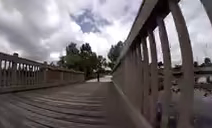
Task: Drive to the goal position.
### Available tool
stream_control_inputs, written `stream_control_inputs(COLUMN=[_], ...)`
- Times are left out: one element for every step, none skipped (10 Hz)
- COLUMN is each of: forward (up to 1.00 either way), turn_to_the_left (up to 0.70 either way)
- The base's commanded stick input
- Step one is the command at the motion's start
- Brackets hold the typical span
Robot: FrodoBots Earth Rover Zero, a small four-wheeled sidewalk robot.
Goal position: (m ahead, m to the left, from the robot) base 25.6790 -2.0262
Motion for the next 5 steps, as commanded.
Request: stream_control_inputs(forward=[0.40,0.40,0.40,0.42,0.43], turn_to_the_left=[0.02,0.02,0.02,0.02,0.02])
